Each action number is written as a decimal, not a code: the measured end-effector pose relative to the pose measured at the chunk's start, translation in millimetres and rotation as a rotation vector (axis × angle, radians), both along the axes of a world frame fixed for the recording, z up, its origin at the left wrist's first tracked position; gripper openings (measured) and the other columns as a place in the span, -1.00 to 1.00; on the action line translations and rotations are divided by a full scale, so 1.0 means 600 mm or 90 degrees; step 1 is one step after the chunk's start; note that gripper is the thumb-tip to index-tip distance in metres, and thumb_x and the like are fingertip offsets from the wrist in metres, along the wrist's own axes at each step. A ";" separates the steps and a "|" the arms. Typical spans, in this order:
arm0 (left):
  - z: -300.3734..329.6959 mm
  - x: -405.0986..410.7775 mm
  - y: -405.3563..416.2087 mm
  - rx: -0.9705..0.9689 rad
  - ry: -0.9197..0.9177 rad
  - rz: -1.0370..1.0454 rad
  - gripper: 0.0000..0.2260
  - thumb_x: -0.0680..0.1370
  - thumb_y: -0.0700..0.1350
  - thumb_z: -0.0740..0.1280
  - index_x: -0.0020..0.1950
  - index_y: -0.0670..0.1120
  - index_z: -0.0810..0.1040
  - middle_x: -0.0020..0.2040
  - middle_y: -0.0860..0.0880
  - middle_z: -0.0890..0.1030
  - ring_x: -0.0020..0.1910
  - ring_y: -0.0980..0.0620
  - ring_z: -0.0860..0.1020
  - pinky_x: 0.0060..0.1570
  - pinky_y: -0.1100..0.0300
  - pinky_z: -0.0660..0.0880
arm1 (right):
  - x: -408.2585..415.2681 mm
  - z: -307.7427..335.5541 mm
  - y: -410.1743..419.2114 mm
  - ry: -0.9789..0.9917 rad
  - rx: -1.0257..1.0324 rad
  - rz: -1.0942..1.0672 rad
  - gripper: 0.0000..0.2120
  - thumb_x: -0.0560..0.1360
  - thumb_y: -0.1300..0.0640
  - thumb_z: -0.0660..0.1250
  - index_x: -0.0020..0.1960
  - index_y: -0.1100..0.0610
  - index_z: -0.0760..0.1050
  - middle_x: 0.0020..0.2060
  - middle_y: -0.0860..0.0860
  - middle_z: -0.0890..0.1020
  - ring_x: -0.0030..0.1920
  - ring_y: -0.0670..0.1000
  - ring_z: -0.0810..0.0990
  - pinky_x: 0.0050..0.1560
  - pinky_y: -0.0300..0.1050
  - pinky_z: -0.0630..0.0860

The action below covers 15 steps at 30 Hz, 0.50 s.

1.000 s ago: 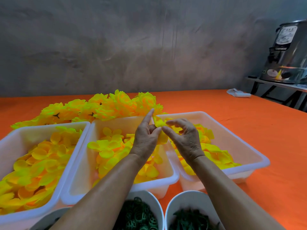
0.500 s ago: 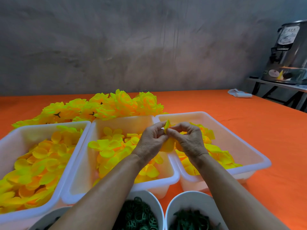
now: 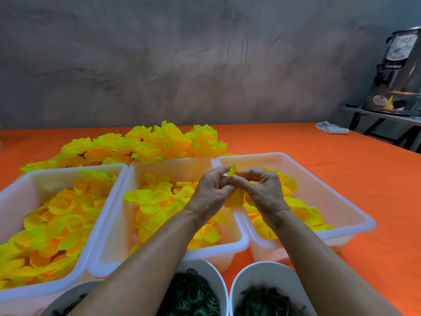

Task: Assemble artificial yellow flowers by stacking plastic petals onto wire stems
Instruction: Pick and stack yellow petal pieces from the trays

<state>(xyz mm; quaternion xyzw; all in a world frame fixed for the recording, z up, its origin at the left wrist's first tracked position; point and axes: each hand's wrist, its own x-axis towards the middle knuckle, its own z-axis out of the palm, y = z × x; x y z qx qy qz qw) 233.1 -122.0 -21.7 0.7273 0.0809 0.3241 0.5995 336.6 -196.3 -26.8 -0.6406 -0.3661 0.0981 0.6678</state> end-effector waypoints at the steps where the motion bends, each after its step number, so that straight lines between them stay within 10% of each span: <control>1: 0.000 0.001 0.000 -0.001 0.002 0.006 -0.66 0.54 -0.44 0.22 0.07 -0.02 0.52 -0.24 -0.02 0.62 -0.29 0.19 0.57 -0.21 0.32 0.55 | 0.000 0.000 0.001 -0.003 -0.001 0.000 -0.91 0.36 0.23 0.50 -0.25 0.10 0.62 -0.39 -0.06 0.57 -0.42 -0.19 0.46 -0.39 -0.30 0.32; 9: -0.007 0.010 0.007 -0.029 0.016 0.087 -0.76 0.52 -0.15 0.38 0.15 -0.14 0.48 -0.18 -0.20 0.63 -0.19 -0.05 0.60 -0.10 0.03 0.56 | -0.008 0.003 0.006 -0.207 -0.001 -0.064 -0.89 0.39 0.45 0.37 -0.25 0.29 0.60 -0.38 -0.10 0.48 -0.32 -0.18 0.43 -0.28 -0.39 0.34; 15: -0.011 0.017 0.011 -0.070 0.014 0.104 -0.83 0.52 -0.16 0.37 0.00 -0.18 0.43 -0.23 -0.19 0.60 -0.29 -0.01 0.60 -0.26 0.17 0.57 | -0.007 0.002 0.009 -0.282 -0.021 -0.121 -0.86 0.45 0.34 0.37 -0.29 0.27 0.58 -0.33 0.01 0.51 -0.29 -0.01 0.44 -0.25 -0.15 0.32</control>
